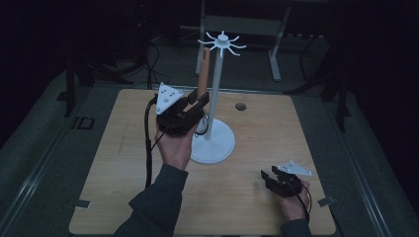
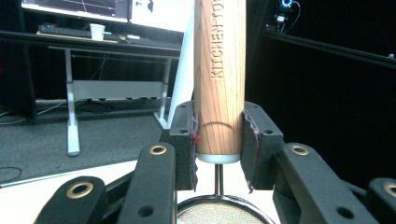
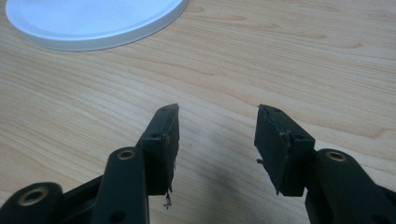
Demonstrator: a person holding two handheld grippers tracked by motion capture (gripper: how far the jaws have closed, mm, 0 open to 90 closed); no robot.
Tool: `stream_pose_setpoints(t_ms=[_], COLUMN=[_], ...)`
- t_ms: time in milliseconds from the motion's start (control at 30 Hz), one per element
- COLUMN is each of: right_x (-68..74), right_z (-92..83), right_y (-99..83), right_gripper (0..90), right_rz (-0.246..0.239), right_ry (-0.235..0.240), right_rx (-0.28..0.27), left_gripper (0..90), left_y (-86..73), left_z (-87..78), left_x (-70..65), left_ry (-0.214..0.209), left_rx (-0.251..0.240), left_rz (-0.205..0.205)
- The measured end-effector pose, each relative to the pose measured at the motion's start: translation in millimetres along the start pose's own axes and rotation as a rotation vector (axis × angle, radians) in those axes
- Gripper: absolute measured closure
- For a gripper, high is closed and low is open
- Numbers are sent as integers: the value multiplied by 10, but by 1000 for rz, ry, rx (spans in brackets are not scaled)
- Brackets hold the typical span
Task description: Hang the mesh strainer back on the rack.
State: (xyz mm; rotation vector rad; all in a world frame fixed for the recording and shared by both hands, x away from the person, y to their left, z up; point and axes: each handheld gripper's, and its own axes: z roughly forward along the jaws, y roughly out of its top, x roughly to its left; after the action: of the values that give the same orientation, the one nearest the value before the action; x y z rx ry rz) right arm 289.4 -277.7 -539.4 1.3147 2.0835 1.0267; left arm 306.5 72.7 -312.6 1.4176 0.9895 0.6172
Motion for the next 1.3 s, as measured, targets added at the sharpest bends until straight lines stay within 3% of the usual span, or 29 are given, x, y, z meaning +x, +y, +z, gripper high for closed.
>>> stream_pose_setpoints(t_ms=[433,1300], right_x=[0,-9], right_z=[-1,-7], right_y=[0,1], right_gripper=[496,496], right_rz=[0,1], right_ry=[0,-2], right_rx=[0,-3], left_gripper=[691,691], left_y=[12,48], left_z=[34,151], left_x=[59,131], left_ry=[2,-5], left_rx=[0,37], left_rz=[-47,-84])
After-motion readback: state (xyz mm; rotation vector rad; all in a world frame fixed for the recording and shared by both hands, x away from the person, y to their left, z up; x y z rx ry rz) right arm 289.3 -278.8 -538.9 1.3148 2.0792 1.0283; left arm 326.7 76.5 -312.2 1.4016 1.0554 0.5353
